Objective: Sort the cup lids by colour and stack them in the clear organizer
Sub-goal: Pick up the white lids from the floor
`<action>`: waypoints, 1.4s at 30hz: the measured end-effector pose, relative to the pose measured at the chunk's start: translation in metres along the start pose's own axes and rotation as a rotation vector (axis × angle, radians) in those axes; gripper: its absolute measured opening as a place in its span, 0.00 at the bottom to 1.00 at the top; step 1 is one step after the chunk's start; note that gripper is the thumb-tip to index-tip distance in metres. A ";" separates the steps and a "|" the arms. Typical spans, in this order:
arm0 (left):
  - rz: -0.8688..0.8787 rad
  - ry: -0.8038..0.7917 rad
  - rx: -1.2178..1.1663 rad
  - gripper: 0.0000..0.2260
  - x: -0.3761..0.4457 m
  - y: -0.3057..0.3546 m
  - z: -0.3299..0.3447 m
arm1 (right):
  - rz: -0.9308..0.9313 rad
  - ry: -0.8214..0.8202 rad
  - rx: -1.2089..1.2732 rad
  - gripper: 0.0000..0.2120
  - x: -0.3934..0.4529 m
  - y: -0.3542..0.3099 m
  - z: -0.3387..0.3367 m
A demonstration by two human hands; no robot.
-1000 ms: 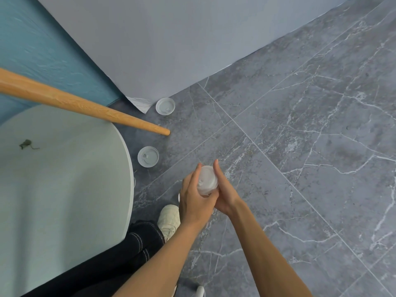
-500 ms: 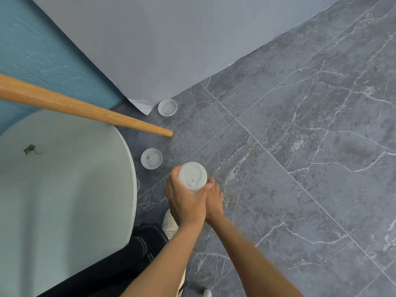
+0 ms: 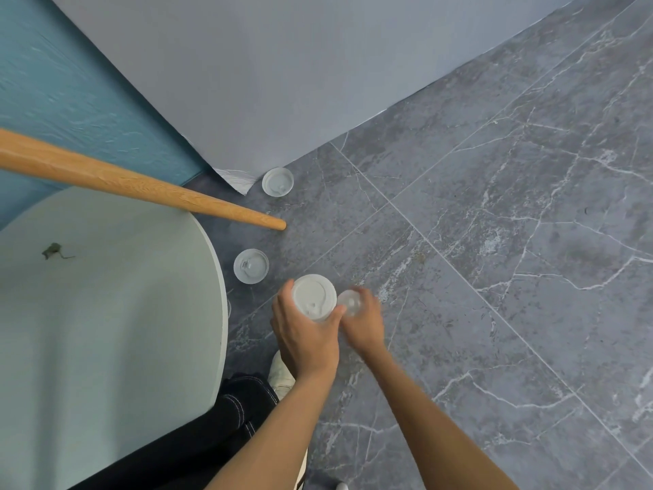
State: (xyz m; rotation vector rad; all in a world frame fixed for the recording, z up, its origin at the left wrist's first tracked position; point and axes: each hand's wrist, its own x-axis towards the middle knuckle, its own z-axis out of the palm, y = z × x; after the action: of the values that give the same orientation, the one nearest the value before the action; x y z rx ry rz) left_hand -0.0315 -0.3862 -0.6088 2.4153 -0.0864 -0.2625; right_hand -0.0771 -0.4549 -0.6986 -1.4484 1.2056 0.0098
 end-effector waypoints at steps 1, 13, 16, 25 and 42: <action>-0.005 -0.003 0.014 0.40 0.001 -0.001 0.000 | 0.125 0.058 0.334 0.23 0.000 -0.015 -0.011; 0.004 -0.216 -0.049 0.43 -0.009 0.043 -0.003 | 0.100 -0.296 1.086 0.27 -0.045 -0.078 -0.069; 0.049 -0.245 -0.110 0.44 -0.011 0.066 -0.014 | 0.052 -0.348 1.046 0.30 -0.046 -0.088 -0.079; 0.335 -0.289 -0.049 0.34 -0.001 0.117 -0.048 | -0.172 -0.387 0.917 0.32 -0.057 -0.137 -0.119; 0.521 -0.384 -0.061 0.36 0.023 0.193 -0.104 | -0.272 -0.444 0.779 0.25 -0.092 -0.224 -0.165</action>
State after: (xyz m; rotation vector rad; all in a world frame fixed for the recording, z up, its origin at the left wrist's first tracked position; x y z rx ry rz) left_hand 0.0148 -0.4686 -0.4098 2.1600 -0.8500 -0.4701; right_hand -0.0735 -0.5685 -0.4284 -0.8383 0.5355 -0.2811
